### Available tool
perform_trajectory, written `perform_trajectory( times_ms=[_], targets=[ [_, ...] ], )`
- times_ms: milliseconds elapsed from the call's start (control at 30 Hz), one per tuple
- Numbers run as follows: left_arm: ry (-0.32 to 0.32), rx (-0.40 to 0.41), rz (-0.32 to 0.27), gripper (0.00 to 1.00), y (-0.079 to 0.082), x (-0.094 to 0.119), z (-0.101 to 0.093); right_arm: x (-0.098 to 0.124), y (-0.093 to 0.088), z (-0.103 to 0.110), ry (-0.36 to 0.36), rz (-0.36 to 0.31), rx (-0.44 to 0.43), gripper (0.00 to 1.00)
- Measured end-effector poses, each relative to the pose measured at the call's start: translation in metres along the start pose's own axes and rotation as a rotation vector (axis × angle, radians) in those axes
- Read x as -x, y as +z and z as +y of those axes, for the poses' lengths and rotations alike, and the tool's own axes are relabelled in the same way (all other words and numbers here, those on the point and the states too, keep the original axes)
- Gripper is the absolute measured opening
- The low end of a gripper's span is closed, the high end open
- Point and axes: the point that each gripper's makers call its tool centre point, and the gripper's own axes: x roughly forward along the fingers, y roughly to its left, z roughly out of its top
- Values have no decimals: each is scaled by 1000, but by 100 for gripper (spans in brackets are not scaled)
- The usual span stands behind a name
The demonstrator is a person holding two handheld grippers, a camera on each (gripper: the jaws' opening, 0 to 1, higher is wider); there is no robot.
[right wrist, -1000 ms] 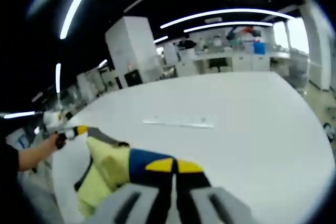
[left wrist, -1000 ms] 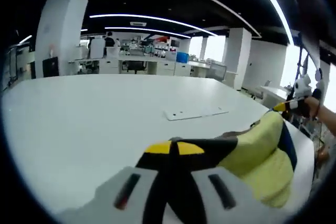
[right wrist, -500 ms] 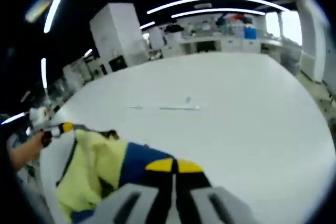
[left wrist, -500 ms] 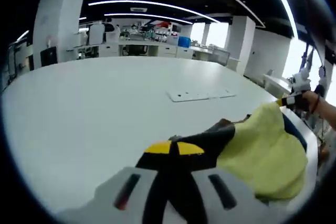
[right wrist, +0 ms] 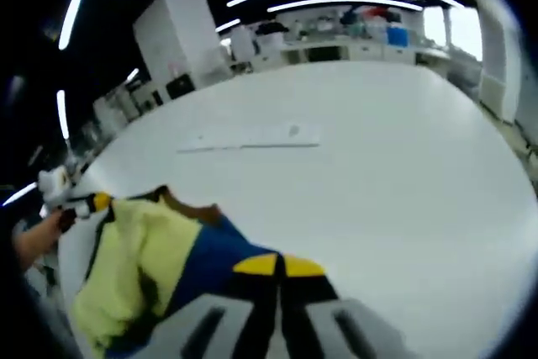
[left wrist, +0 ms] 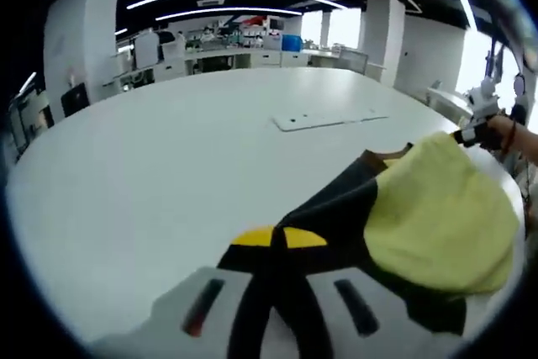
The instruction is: Fold the garment on the visible template until the final outline fits inside the template.
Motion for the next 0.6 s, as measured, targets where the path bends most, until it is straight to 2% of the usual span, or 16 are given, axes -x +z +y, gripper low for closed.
perform_trajectory(
  times_ms=[100, 200, 300, 500, 600],
  targets=[
    [18, -34, 10, 2, -2, 2, 3, 2, 2, 2, 8, -6, -6, 0],
    [37, -38, 2, 10, -1, 6, 8, 7, 8, 5, 22, -26, -30, 2],
    [42, -13, -20, 20, 2, 13, 9, 15, 15, 11, 41, -44, -53, 22],
    [27, -30, -56, 40, 8, 33, 1, 35, 16, 27, 88, -47, -56, 47],
    [2, -5, -88, 48, 12, 45, -7, 55, 7, 44, 124, -46, -42, 55]
  ],
)
